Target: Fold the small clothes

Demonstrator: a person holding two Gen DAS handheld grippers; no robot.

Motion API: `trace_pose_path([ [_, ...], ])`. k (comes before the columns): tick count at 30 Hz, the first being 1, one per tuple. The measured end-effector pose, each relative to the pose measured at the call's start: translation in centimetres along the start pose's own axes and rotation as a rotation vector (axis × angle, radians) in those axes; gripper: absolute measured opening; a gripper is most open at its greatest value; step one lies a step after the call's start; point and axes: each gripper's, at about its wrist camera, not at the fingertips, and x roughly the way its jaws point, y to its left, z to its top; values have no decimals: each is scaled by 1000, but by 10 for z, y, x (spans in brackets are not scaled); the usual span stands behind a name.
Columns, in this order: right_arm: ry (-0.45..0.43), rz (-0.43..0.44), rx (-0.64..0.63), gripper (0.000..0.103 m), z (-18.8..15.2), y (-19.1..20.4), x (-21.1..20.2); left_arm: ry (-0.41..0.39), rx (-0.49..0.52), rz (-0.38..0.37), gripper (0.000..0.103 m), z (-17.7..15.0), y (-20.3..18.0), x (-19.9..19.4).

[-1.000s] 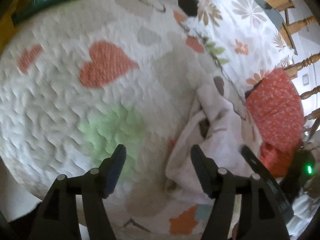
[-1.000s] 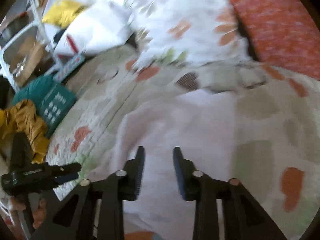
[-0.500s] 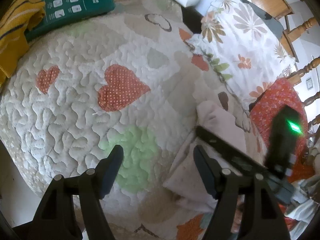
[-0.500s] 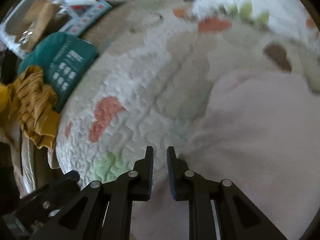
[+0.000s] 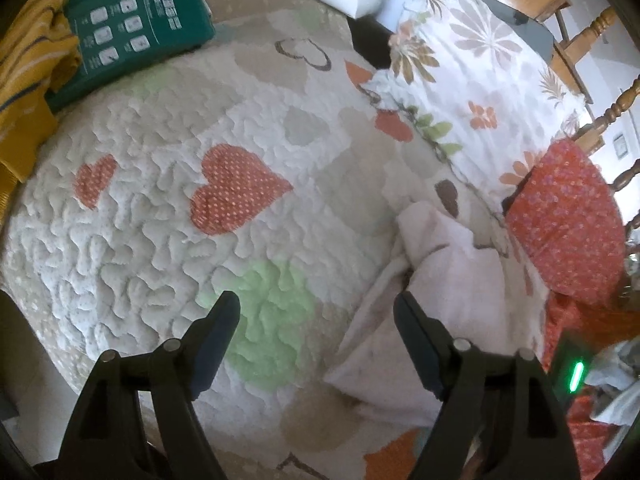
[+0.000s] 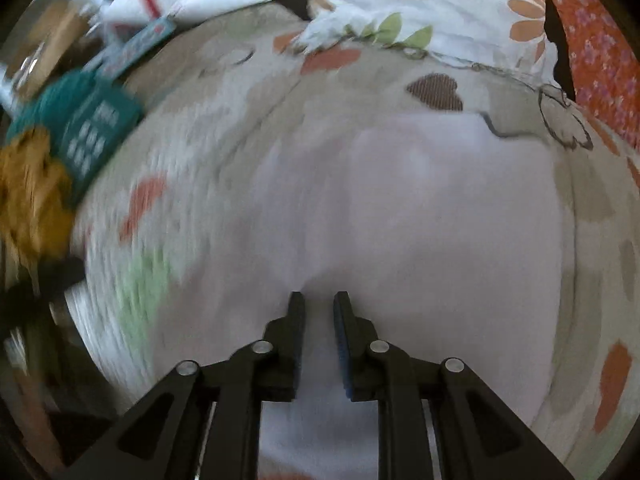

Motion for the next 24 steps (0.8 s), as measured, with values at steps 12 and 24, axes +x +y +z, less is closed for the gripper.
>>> trace_pose_path([
  [12,-117,4,75,20,-48,-32,-64,13,35,24,80,-5,-8,7],
  [24,-72,-59,115,21,-59,-47,-70,-35,15,46,80,-5,-8,-2],
])
